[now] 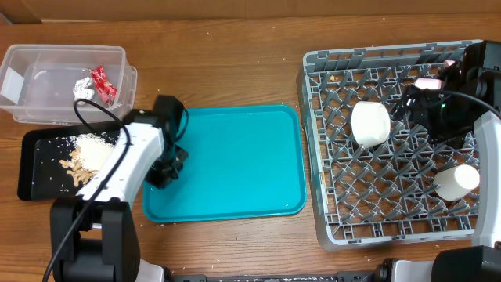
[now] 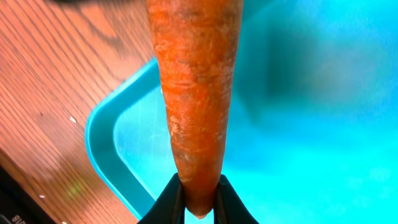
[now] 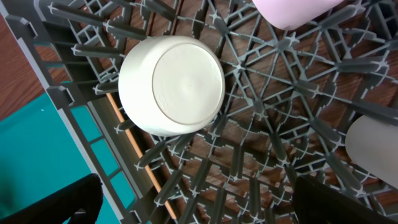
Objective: Sort waste into correct bins and load items into the dishwasher
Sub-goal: 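Carry the carrot to the black tray and release it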
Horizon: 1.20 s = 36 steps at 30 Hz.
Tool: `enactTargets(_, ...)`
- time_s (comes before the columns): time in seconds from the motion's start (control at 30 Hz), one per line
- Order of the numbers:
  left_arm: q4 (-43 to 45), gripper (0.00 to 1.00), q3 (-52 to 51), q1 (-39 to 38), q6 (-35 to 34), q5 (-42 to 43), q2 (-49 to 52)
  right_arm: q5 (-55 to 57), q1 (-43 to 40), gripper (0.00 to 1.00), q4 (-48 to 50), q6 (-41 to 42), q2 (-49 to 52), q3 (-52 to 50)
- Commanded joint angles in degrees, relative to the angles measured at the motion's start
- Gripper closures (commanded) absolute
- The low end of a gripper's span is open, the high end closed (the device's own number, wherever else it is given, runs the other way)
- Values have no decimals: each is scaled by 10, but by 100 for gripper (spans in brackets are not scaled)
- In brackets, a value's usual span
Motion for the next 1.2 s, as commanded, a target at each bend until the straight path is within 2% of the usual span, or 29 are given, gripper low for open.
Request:
enactTargets(0.0,-16,96,47,32,38,-27,2,7,1,0,3,-1,-2,9)
enactTargets(0.2,-17,96,79,109,65,-27,2,21,1,0,5,0,-2,9)
enactTargets(0.63,71,94,79,287,112,-28,2,21,1,0,6,-1,-2,9)
enactTargets(0.83,127,94,77,324,144,-28,18,21,1,0,10,-1,-2,9)
enactTargets(1.17,180,95,77,330,148,-23,108,20,1,0,7,-2,-2,9)
